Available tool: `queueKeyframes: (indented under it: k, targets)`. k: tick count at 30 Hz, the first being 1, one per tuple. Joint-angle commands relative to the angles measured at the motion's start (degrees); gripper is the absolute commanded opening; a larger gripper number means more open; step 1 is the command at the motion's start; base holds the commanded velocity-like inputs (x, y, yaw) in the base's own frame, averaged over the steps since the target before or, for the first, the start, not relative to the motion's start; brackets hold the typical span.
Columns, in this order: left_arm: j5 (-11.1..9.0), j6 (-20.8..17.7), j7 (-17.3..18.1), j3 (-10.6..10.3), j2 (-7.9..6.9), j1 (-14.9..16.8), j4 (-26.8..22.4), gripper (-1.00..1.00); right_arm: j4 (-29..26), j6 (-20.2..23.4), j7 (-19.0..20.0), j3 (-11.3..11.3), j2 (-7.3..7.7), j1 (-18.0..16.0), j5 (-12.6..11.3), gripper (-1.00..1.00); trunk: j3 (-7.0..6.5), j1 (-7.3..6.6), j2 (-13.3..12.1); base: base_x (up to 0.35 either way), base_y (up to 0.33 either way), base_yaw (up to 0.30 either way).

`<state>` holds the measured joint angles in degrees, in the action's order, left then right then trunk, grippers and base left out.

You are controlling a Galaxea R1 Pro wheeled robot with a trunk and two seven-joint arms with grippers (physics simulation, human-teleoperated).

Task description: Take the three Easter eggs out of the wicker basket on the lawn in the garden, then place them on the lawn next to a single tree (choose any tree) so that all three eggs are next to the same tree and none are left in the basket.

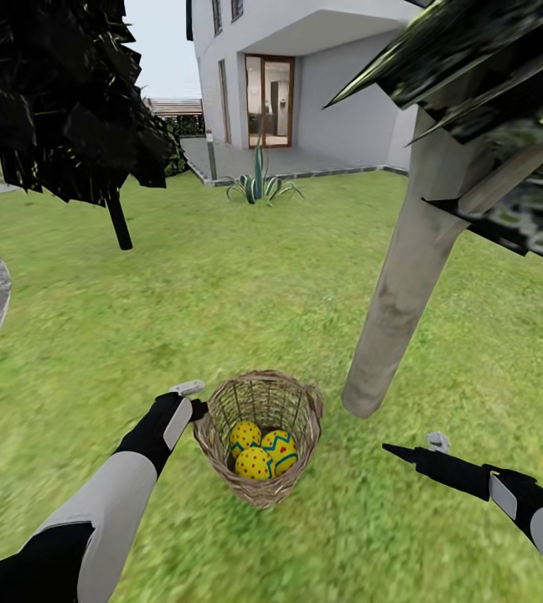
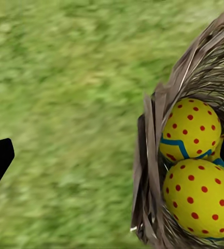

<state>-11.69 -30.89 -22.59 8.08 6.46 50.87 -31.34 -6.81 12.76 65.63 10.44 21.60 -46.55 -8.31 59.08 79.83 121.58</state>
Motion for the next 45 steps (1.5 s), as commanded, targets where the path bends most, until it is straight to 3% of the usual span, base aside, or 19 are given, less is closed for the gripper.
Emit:
queueKeyframes:
  k: [1, 6, 20, 28, 36, 45]
  targets:
    - [-0.61, -0.13, -0.38, 0.17, 0.05, 0.02, -0.08, 1.00, -0.01, 0.60, 0.15, 0.02, 0.01, -0.03, -0.29, 1.00, -0.14, -0.23, -0.40, 0.000, 0.000, 0.000]
    - [-0.61, -0.10, -0.39, 0.18, 0.05, 0.02, -0.02, 1.00, -0.01, 0.60, 0.11, 0.02, 0.02, 0.02, -0.30, 1.00, -1.03, -1.33, -2.40, 0.000, 0.000, 0.000]
    - [-0.59, -0.05, -0.35, 0.18, 0.07, 0.02, -0.01, 1.00, -0.04, 0.60, 0.11, 0.04, 0.08, -0.02, -0.30, 1.00, -1.70, -1.33, -2.40, 0.000, 0.000, -0.128]
    - [-0.55, -0.05, -0.35, 0.18, 0.05, 0.02, -0.12, 1.00, -0.06, 0.72, -0.09, 0.90, 2.87, -0.03, -0.32, 1.00, -1.74, -1.33, -2.40, 0.000, 0.000, -0.014]
    - [-0.53, -0.14, -0.35, 0.05, 0.05, 0.02, -0.28, 1.00, -0.06, 0.86, -0.33, 1.14, 3.03, -0.13, -0.22, 1.00, -1.74, -1.33, -2.40, 0.000, 0.010, 0.000]
    - [-0.53, -0.67, -0.44, 0.08, 0.12, -0.22, 0.67, 1.00, -0.09, 0.92, -0.30, 1.04, 3.11, -0.20, -0.05, 1.00, -1.74, -1.33, -2.40, 0.000, 0.270, 0.000]
